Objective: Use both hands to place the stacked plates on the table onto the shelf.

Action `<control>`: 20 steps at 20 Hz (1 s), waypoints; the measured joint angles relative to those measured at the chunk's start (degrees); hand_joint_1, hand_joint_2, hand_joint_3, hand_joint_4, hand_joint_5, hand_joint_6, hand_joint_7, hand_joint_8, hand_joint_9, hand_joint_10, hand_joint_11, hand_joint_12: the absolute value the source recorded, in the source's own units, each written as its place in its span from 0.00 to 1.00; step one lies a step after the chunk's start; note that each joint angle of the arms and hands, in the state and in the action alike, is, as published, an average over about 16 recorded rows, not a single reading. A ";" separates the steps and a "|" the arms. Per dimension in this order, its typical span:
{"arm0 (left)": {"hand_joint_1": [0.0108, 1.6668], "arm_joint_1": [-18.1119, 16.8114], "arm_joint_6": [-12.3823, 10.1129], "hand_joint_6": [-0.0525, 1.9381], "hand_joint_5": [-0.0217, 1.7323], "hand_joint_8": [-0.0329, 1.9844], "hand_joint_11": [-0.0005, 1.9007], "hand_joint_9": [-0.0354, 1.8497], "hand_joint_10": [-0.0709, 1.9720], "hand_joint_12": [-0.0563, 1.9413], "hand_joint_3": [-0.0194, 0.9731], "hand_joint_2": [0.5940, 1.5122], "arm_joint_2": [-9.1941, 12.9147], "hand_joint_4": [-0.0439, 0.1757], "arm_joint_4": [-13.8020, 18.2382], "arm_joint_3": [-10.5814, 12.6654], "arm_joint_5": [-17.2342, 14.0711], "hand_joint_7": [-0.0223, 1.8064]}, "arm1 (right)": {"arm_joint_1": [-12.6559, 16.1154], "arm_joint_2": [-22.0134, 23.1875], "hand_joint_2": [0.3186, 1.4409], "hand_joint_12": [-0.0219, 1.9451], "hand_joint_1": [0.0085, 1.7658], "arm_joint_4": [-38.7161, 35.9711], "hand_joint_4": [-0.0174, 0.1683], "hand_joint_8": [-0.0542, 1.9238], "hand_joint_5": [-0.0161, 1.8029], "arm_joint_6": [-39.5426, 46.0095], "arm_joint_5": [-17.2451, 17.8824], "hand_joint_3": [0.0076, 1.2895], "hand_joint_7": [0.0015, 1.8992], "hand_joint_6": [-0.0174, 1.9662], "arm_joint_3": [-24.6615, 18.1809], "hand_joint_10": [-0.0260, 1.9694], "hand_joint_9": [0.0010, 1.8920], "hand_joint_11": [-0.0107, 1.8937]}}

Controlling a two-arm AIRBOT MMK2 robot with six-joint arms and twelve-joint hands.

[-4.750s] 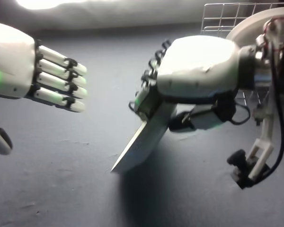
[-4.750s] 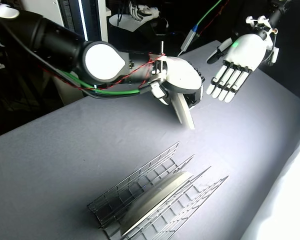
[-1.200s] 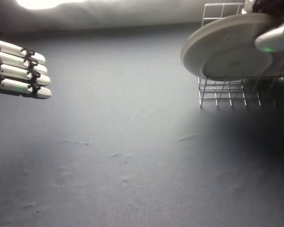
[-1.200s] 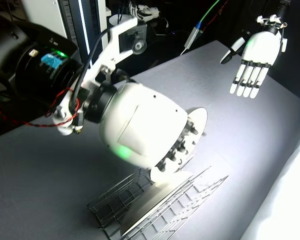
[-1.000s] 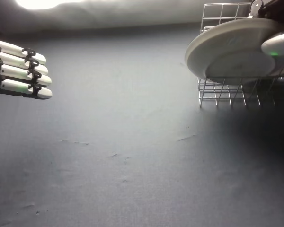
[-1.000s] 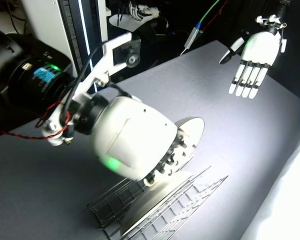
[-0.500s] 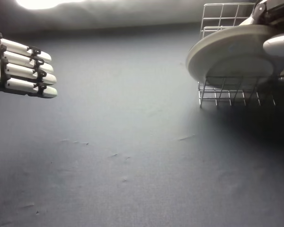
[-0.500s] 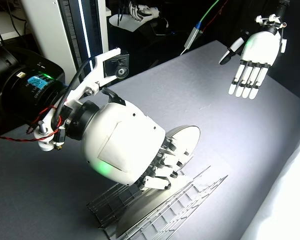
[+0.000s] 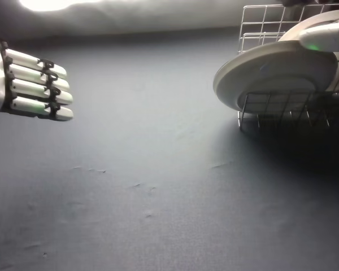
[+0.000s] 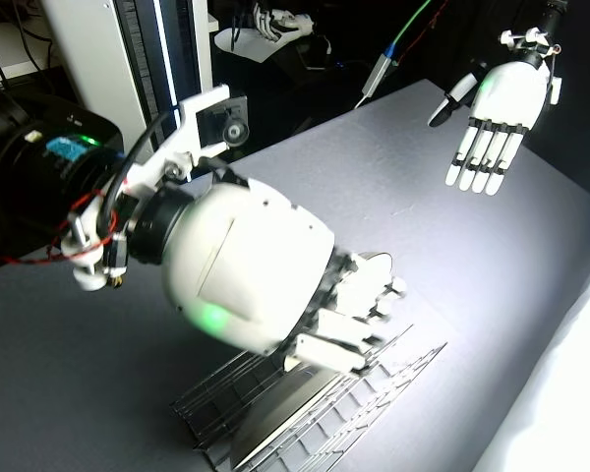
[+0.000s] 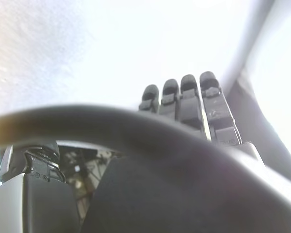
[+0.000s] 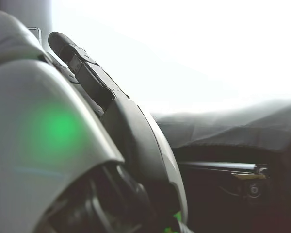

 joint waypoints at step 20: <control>0.00 -0.09 -1.90 0.04 0.06 0.02 0.02 0.07 0.05 0.09 0.04 0.53 3.63 0.21 -3.52 -16.69 -2.46 0.07 | 1.82 1.95 0.70 0.52 0.29 -50.84 0.13 0.05 0.07 -5.00 20.52 0.01 0.10 0.03 1.35 0.20 0.04 0.01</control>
